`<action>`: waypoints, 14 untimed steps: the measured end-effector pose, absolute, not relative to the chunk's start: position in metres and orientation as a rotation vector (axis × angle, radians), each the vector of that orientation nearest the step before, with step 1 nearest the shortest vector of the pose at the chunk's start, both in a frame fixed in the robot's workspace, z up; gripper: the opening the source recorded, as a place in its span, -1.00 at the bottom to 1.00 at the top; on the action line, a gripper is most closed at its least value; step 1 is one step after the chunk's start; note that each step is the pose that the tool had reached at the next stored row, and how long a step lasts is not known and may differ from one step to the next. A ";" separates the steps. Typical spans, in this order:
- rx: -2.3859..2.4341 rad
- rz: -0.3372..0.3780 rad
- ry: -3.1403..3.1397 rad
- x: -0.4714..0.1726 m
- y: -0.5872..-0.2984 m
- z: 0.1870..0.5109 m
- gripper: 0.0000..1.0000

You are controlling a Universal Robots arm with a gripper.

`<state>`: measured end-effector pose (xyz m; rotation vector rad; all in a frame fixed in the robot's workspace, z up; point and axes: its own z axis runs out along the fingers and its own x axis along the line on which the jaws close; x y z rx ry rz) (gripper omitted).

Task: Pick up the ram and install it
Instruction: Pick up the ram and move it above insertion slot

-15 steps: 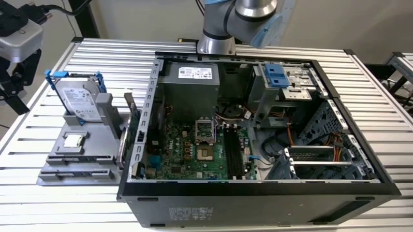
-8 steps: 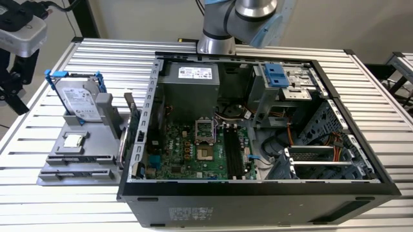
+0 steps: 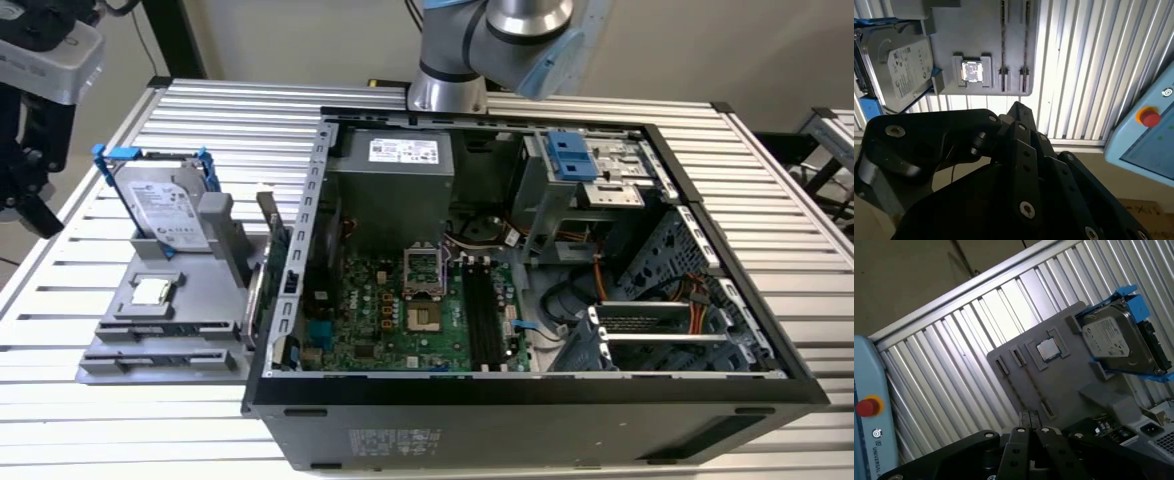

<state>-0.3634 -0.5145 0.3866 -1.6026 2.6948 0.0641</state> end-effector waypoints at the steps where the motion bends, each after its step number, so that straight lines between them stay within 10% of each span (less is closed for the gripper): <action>1: -1.617 0.060 2.681 -0.363 -0.514 0.387 -1.00; 14: -1.845 0.058 2.510 -0.363 -0.514 0.386 -1.00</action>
